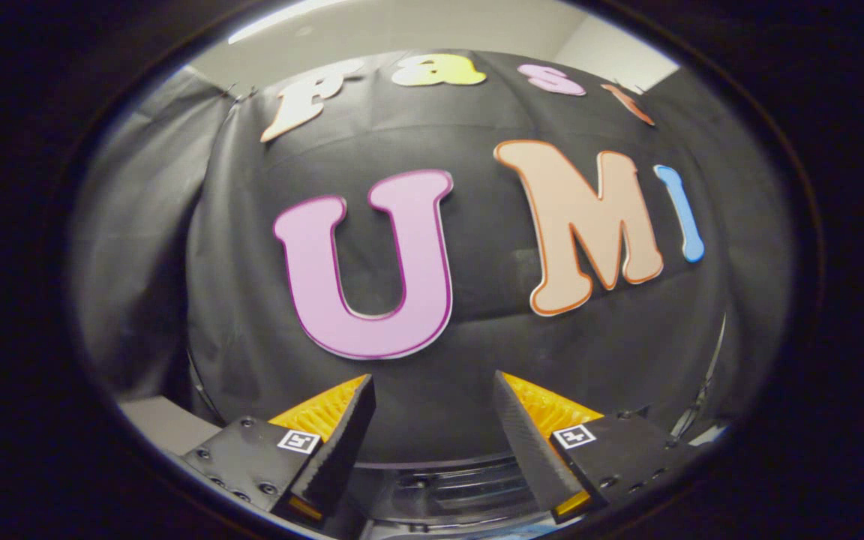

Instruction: Put the clothes into the washing machine and then close the washing machine lid.

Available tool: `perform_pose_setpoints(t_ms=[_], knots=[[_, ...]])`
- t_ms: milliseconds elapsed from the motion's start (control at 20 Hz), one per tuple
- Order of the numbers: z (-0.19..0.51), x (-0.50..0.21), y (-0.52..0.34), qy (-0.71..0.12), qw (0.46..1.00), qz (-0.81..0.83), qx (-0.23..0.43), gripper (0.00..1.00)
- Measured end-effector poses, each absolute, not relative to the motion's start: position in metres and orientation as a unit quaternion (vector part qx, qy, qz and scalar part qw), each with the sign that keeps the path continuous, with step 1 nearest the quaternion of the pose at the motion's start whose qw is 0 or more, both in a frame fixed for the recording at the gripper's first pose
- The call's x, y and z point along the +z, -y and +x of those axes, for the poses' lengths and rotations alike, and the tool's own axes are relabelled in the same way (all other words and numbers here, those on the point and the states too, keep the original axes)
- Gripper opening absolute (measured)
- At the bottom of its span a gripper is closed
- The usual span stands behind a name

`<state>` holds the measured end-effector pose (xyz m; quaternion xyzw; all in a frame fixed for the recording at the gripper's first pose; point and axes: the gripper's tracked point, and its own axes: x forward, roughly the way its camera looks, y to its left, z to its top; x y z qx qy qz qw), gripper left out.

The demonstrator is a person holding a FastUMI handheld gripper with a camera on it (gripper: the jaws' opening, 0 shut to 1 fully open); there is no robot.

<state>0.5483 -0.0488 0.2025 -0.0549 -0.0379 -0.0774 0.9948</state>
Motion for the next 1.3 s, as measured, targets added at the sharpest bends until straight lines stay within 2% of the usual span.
perform_pose_setpoints(t_ms=[450, 500, 550, 600, 650, 1300], knots=[[0.58, 0.163, 0.098, -0.006, 0.99, -0.065, -0.123, 0.98], [0.586, 0.148, 0.106, -0.028, 0.989, -0.072, -0.124, 0.98], [0.592, 0.114, 0.113, -0.093, 0.985, -0.058, -0.132, 0.98], [0.606, 0.124, 0.114, -0.04, 0.987, -0.094, -0.122, 0.98], [0.623, 0.116, 0.117, -0.043, 0.987, -0.1, -0.121, 0.98], [0.607, 0.122, 0.114, -0.021, 0.989, -0.093, -0.114, 0.99]])
